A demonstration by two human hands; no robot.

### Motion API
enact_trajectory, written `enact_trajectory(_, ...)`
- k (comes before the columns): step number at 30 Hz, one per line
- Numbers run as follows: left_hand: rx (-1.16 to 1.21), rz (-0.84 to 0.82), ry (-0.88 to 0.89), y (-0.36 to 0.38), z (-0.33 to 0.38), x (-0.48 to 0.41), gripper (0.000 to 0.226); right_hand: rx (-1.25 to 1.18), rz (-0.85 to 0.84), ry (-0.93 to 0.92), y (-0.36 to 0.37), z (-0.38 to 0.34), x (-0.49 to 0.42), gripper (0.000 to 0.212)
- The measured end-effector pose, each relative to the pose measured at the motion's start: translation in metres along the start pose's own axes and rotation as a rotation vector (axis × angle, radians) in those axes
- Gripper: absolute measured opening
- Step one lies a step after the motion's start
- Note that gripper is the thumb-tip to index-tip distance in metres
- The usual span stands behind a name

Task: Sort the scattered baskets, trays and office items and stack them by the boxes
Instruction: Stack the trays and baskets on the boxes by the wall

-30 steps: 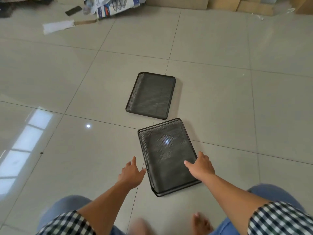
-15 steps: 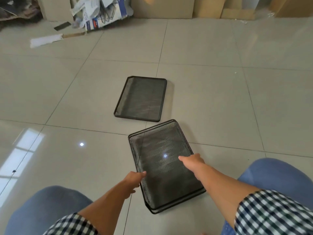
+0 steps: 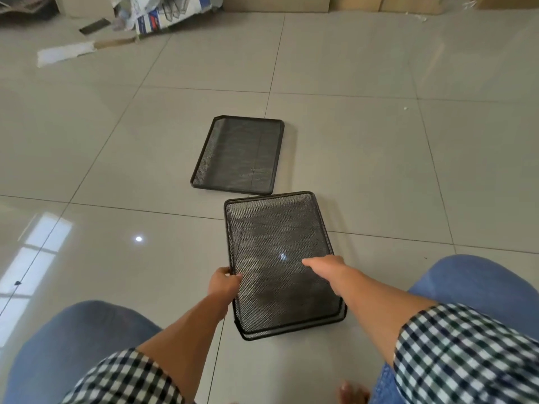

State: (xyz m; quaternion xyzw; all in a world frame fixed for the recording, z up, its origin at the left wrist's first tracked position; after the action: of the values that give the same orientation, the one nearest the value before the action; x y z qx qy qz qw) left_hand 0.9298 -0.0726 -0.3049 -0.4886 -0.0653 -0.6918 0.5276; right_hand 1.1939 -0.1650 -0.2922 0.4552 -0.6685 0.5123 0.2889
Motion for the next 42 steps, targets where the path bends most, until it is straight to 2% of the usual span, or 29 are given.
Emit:
enact_trajectory(4, -0.018, 0.027, 0.142, 0.002, 0.016, 0.006, 0.047, -0.176, 0.01, 0.055, 0.001, 0.005, 0.0, 0.098)
enact_trajectory(7, 0.007, 0.048, 0.238, 0.0, 0.033, 0.007, 0.043, -0.179, -0.002, 0.065, 0.0, 0.009, -0.002, 0.1)
enact_trajectory(10, 0.051, 0.057, 0.291, -0.001, 0.046, 0.012, 0.04, -0.165, -0.026, 0.041, -0.001, 0.01, -0.002, 0.095)
enact_trajectory(15, 0.143, 0.042, 0.341, 0.003, 0.062, 0.017, 0.036, -0.317, 0.023, 0.071, -0.006, 0.016, -0.001, 0.106)
enact_trajectory(18, 0.175, 0.026, 0.374, 0.0, 0.076, 0.02, 0.037, -0.433, 0.144, 0.078, -0.017, 0.016, 0.001, 0.1)
enact_trajectory(20, 0.194, 0.019, 0.396, -0.004, 0.087, 0.022, 0.039, -0.414, 0.24, 0.037, -0.026, 0.009, 0.005, 0.095)
enact_trajectory(24, 0.237, 0.031, 0.458, -0.02, 0.114, 0.028, 0.042, -0.293, 0.389, -0.122, -0.049, -0.018, 0.014, 0.089)
enact_trajectory(32, 0.339, 0.071, 0.53, -0.056, 0.144, 0.045, 0.04, -0.301, 0.576, -0.383, -0.076, -0.065, 0.046, 0.064)
enact_trajectory(38, 0.36, 0.035, 0.496, -0.079, 0.187, 0.099, 0.033, -0.233, 0.631, -0.508, -0.136, -0.082, 0.112, 0.046)
enact_trajectory(42, 0.287, -0.03, 0.423, -0.097, 0.238, 0.192, 0.034, -0.266, 0.619, -0.412, -0.189, -0.071, 0.204, 0.039)
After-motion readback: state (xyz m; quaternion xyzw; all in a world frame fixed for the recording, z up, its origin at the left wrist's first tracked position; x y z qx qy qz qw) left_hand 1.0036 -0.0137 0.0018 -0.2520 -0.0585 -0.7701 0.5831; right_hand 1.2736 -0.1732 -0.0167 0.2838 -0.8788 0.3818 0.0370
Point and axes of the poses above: each hand's wrist, its own x-axis away from the middle knuckle, its own y-axis out of the palm, z = x × y, the point moved 7 cm from there along -x, towards the middle knuckle, and after that the axes turned 5 degrees about -x, right-handed, at the moved point
